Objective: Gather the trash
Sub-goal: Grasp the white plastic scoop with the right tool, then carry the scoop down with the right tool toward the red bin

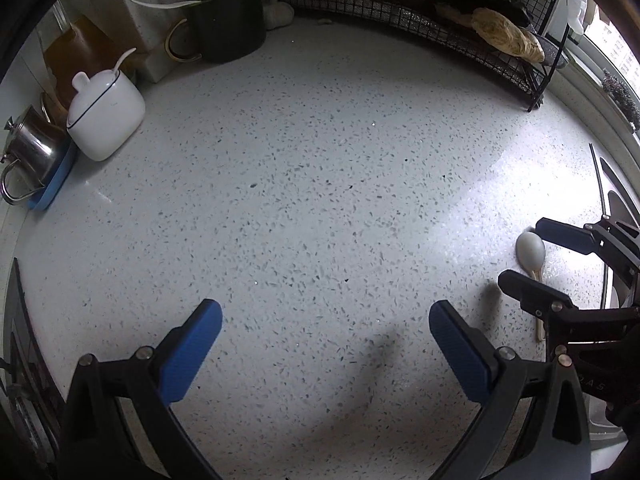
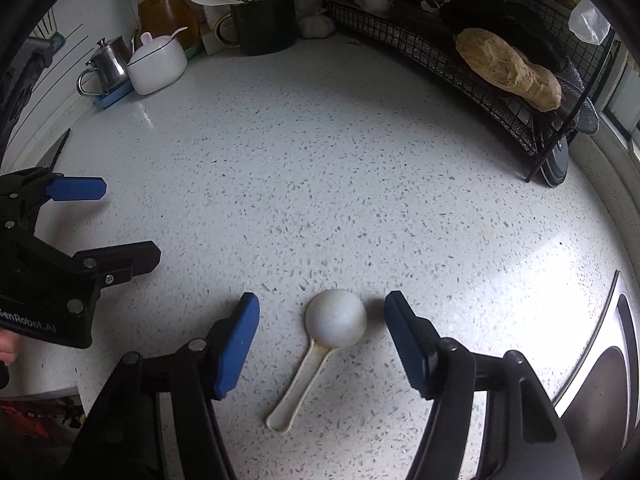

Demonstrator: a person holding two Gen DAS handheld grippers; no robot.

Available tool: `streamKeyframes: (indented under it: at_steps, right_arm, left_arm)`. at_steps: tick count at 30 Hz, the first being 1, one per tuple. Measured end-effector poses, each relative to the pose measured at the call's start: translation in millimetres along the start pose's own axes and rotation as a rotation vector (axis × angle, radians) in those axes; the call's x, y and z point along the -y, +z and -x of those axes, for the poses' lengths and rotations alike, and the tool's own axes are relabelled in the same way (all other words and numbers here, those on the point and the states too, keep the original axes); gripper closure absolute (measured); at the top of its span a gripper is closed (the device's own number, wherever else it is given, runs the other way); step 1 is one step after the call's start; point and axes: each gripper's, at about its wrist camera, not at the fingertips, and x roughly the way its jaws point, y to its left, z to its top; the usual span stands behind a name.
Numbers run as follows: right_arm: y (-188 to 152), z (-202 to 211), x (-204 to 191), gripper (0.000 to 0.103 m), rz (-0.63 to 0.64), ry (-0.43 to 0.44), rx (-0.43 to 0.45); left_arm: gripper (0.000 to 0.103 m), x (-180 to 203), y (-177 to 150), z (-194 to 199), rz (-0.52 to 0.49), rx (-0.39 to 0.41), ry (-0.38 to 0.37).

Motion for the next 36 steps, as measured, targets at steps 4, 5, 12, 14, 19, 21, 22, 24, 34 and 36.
streamKeyframes:
  at_steps: [4,5,12,14,19,21,22,24,34,36]
  right_arm:
    - [0.4,-0.4,-10.8,0.076,0.052,0.000,0.010]
    - [0.4,-0.6,-14.5,0.076,0.052,0.009,0.006]
    - [-13.6,7.2,-25.2,0.076,0.064,0.080,0.030]
    - [-17.1,14.0,-29.2,0.076,0.066,0.092,0.045]
    - [-27.3,35.6,-38.6,0.076,0.082,0.121,0.089]
    - [-32.0,41.2,-41.5,0.076,0.097,0.129,0.104]
    - [-33.7,44.0,-43.3,0.076,0.105,0.133,0.109]
    - [-37.7,51.0,-47.0,0.076,0.116,0.138,0.118]
    - [-59.3,76.0,-74.1,0.076,0.151,0.156,0.135]
    - [-65.6,79.8,-81.5,0.076,0.158,0.156,0.137]
  left_arm:
    - [0.000,-2.8,-8.0,3.6,0.013,0.004,0.001]
    - [0.000,-1.9,-11.6,5.2,0.014,0.005,0.005]
    - [0.000,3.9,-35.9,25.2,0.033,0.027,0.008]
    - [0.000,5.1,-44.1,30.2,0.038,0.031,0.019]
    - [0.000,9.2,-65.4,49.3,0.066,0.045,0.044]
    - [0.000,4.0,-74.4,56.4,0.077,0.049,0.052]
    - [0.000,5.1,-79.9,60.4,0.081,0.051,0.058]
    - [0.000,5.0,-88.8,67.3,0.092,0.054,0.066]
    - [0.000,-8.6,-131.9,100.0,0.129,0.074,0.081]
    - [0.000,-9.5,-142.8,105.9,0.128,0.075,0.079]
